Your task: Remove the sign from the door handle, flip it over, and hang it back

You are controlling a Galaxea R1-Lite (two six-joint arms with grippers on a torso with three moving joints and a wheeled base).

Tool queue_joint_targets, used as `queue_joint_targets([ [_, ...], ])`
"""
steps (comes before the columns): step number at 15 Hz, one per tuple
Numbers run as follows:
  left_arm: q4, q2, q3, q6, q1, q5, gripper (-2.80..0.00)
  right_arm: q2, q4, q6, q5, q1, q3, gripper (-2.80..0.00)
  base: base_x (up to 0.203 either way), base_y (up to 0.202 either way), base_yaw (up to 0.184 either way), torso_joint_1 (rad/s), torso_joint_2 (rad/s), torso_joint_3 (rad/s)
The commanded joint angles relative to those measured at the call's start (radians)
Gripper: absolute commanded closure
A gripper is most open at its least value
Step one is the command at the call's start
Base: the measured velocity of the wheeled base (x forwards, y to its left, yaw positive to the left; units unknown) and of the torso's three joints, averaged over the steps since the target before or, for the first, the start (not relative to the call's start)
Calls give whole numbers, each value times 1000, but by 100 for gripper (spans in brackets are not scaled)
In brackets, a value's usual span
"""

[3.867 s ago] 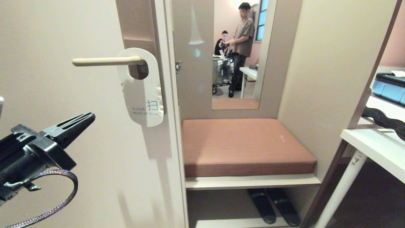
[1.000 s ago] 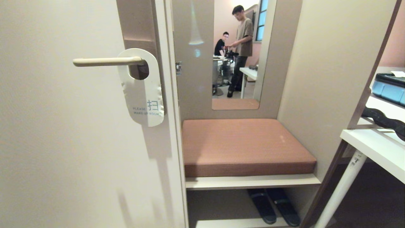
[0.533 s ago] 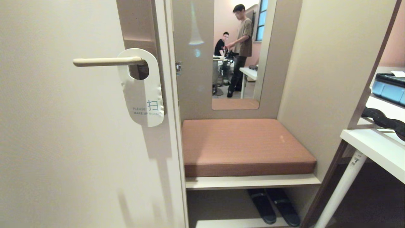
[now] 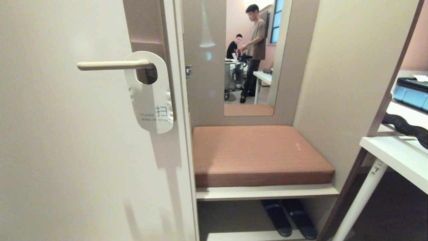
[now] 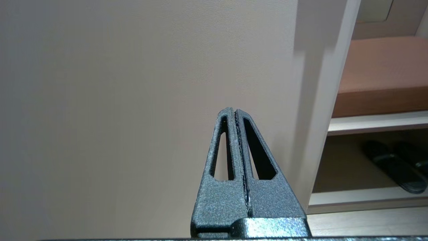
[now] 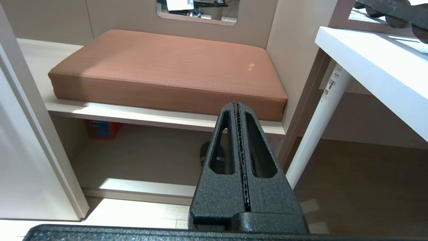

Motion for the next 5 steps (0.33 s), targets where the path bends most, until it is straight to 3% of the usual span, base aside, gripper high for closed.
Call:
queue_joint_targets([
  [1, 2, 0, 0, -4, 0, 2, 0, 0, 1, 0, 2, 1, -2, 0, 0, 0, 0, 0, 0, 0],
  [5, 2, 0, 0, -7, 0, 2, 0, 0, -1, 4, 0, 1, 0, 0, 0, 0, 0, 0, 0, 0],
])
